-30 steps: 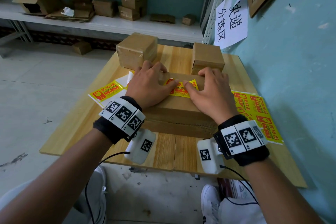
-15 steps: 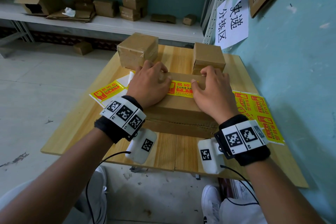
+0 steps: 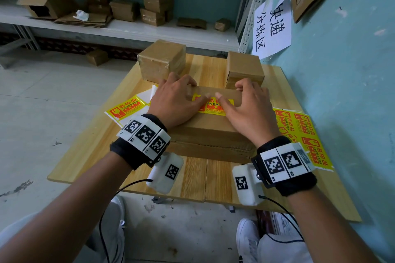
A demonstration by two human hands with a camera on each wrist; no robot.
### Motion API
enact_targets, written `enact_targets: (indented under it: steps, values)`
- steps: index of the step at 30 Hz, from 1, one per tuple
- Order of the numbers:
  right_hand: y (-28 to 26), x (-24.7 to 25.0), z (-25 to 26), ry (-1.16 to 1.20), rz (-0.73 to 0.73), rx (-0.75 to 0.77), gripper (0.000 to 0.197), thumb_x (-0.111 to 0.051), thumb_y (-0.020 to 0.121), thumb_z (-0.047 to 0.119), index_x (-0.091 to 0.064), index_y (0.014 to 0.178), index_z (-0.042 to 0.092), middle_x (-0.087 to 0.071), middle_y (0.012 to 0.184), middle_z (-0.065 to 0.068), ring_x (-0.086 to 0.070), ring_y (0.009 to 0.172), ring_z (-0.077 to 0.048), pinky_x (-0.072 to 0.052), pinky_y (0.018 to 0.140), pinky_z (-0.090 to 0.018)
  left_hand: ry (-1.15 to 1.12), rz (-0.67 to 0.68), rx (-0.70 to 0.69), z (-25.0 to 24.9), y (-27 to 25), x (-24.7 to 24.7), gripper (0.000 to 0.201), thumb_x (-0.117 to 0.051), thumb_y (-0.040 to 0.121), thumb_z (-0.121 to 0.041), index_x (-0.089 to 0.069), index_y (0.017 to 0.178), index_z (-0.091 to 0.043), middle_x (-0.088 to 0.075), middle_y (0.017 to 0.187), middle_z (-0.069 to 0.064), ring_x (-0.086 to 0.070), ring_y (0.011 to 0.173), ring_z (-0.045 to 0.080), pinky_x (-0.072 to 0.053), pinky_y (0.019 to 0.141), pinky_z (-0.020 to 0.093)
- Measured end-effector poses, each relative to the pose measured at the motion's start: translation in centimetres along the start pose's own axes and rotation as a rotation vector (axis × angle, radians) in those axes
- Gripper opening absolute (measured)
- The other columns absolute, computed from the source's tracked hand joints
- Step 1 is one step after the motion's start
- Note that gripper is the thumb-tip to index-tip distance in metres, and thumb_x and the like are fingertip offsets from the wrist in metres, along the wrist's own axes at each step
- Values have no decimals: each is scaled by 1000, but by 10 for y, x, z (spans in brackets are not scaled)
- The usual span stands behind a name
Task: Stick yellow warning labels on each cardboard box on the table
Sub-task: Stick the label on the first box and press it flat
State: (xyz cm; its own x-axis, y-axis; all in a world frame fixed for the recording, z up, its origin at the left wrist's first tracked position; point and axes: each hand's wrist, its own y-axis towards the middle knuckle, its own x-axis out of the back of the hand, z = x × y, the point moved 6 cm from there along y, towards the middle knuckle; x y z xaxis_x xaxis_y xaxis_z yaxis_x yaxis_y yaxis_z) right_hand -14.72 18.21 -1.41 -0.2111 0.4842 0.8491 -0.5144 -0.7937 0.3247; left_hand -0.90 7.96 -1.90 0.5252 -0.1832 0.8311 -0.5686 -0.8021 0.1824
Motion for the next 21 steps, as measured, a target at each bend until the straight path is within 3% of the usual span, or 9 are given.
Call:
enact_targets:
  steps: [2, 5, 7, 10, 12, 15, 17, 21]
  values:
    - [1, -1, 0, 9, 3, 3, 41, -54, 97, 42, -49, 127, 14, -55, 124, -3, -43, 121, -23, -34, 82, -26, -23, -12, 7, 1, 0, 1, 39, -52, 94, -44, -56, 126, -23, -47, 131, 7, -43, 123, 30, -35, 95, 33]
    - [1, 0, -2, 7, 0, 18, 31, -48, 99, 17, -48, 130, 12, -55, 129, -6, -41, 123, -24, -33, 84, -25, -53, -32, -11, 1, 1, 2, 32, -41, 99, -22, -56, 128, -21, -47, 129, 8, -43, 120, 31, -30, 88, 29]
    - [1, 0, -2, -5, 6, 20, 33, -47, 97, 10, -48, 131, 11, -54, 130, -7, -41, 124, -25, -32, 83, -25, -60, -34, -16, 1, 1, 2, 33, -39, 100, -20, -56, 127, -21, -47, 129, 8, -43, 120, 31, -31, 88, 29]
    - [0, 1, 0, 11, -9, 9, 33, -50, 99, 30, -49, 127, 13, -55, 125, -4, -42, 121, -24, -32, 81, -26, -41, -15, 0, 1, 1, 1, 34, -46, 98, -37, -56, 127, -22, -47, 131, 8, -43, 122, 31, -35, 95, 35]
    - [0, 0, 0, 20, -9, 6, 39, -54, 97, 39, -49, 126, 14, -55, 122, -4, -43, 121, -24, -33, 81, -26, -32, -14, 1, 1, 1, 1, 34, -47, 98, -37, -56, 127, -22, -47, 132, 8, -42, 123, 32, -35, 97, 36]
    - [1, -1, -1, 21, -10, 23, 31, -50, 99, 23, -49, 128, 13, -56, 127, -5, -42, 123, -24, -33, 83, -25, -53, -31, -14, 1, 1, 2, 33, -38, 101, -22, -56, 128, -21, -47, 131, 9, -41, 121, 32, -34, 93, 34]
    - [1, -1, -2, 8, -13, 26, 31, -46, 99, 14, -49, 129, 11, -55, 129, -6, -42, 123, -24, -33, 82, -25, -59, -31, -17, 2, 1, 2, 33, -37, 101, -20, -56, 128, -20, -47, 130, 9, -41, 121, 32, -34, 93, 34]
    - [1, -1, -1, 19, -20, 19, 35, -51, 98, 36, -49, 126, 13, -55, 123, -4, -44, 120, -23, -36, 81, -27, -38, -23, -1, 1, 1, 1, 34, -46, 98, -38, -57, 125, -21, -47, 132, 8, -43, 122, 31, -35, 96, 35]
